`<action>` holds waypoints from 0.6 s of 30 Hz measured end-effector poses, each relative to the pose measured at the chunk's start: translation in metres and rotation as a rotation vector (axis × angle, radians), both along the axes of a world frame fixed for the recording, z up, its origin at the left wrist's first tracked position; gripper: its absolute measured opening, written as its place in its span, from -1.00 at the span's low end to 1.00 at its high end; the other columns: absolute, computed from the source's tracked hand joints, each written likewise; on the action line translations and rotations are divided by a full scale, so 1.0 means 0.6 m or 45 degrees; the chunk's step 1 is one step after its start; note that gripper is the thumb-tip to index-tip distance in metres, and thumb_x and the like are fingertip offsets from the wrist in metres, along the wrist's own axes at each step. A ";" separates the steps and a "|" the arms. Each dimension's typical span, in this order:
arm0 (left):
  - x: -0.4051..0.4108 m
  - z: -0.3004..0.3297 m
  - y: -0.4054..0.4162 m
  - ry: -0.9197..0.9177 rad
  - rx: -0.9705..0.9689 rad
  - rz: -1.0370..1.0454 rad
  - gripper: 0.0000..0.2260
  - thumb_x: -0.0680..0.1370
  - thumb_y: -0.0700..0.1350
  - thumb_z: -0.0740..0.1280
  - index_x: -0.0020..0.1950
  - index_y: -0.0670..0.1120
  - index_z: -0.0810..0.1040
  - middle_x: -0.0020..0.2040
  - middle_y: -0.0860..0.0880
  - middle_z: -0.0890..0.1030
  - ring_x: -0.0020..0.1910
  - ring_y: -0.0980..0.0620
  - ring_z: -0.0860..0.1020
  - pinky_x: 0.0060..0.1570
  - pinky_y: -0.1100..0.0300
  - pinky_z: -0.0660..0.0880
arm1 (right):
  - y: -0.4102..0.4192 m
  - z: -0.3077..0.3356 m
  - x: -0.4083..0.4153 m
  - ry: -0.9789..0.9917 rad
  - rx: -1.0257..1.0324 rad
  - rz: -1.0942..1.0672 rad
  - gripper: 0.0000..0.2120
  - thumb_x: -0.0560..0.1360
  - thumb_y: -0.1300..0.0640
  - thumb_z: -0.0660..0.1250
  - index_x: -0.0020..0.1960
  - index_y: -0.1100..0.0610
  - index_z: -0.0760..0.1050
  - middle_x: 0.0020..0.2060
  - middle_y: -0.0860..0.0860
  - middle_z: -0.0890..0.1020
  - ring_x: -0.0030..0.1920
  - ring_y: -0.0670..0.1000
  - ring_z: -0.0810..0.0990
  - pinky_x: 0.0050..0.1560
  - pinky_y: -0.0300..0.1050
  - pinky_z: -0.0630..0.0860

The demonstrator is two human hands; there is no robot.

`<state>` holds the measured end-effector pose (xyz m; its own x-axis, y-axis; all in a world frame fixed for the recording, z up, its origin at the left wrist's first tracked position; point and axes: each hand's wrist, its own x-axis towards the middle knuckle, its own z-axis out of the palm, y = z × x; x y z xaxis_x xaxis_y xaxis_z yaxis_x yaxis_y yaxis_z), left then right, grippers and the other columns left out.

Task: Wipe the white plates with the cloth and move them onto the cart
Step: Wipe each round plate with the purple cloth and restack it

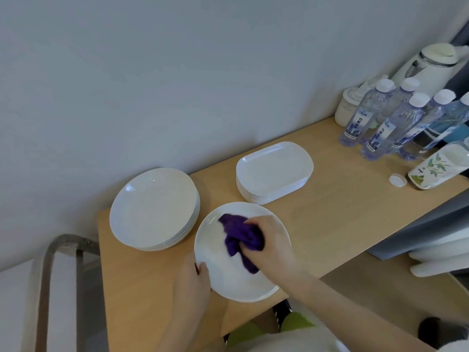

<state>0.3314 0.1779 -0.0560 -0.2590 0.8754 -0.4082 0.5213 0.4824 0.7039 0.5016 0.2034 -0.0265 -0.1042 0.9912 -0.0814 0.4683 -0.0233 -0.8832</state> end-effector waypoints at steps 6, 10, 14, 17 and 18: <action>-0.015 -0.003 0.015 0.127 -0.083 -0.149 -0.84 0.52 -0.20 0.29 -0.11 0.06 0.39 -0.24 0.00 0.58 -0.26 0.01 0.55 -0.34 0.18 0.48 | -0.032 -0.074 -0.047 -0.512 -0.025 0.331 -0.49 0.44 -0.07 0.37 0.35 -0.05 0.32 0.31 -0.08 0.31 0.28 0.00 0.25 0.30 -0.16 0.34; -0.016 -0.015 0.008 0.158 -0.092 -0.124 -0.88 0.58 -0.17 0.21 0.03 0.05 0.42 -0.21 0.00 0.58 -0.23 0.01 0.59 -0.23 0.11 0.56 | -0.039 -0.094 0.007 -0.795 -0.005 0.369 -0.48 0.43 -0.08 0.34 0.34 -0.10 0.28 0.34 -0.11 0.24 0.33 0.03 0.18 0.33 -0.06 0.28; -0.014 -0.022 0.001 0.123 -0.079 -0.075 -0.85 0.60 -0.17 0.16 0.05 0.06 0.44 -0.18 0.02 0.58 -0.20 0.01 0.59 -0.15 0.05 0.59 | -0.018 -0.100 0.047 -0.941 0.049 0.184 -0.51 0.48 -0.05 0.29 0.37 -0.07 0.26 0.37 -0.08 0.24 0.36 0.04 0.17 0.25 -0.10 0.38; -0.017 -0.023 -0.001 0.122 -0.079 -0.063 -0.86 0.60 -0.16 0.17 0.00 0.03 0.49 -0.25 0.01 0.59 -0.25 0.02 0.60 -0.22 0.12 0.57 | 0.017 -0.099 0.025 -1.015 0.075 0.064 -0.50 0.49 0.04 0.26 0.40 -0.02 0.23 0.38 -0.04 0.24 0.32 0.09 0.21 0.26 -0.10 0.31; -0.019 -0.022 0.000 0.119 -0.079 -0.072 -0.86 0.60 -0.16 0.18 -0.01 0.02 0.51 -0.27 0.00 0.59 -0.26 0.01 0.60 -0.23 0.11 0.56 | 0.030 -0.098 0.012 -1.010 0.070 0.008 -0.50 0.49 0.08 0.25 0.40 -0.01 0.23 0.38 -0.03 0.25 0.30 0.11 0.22 0.28 -0.09 0.29</action>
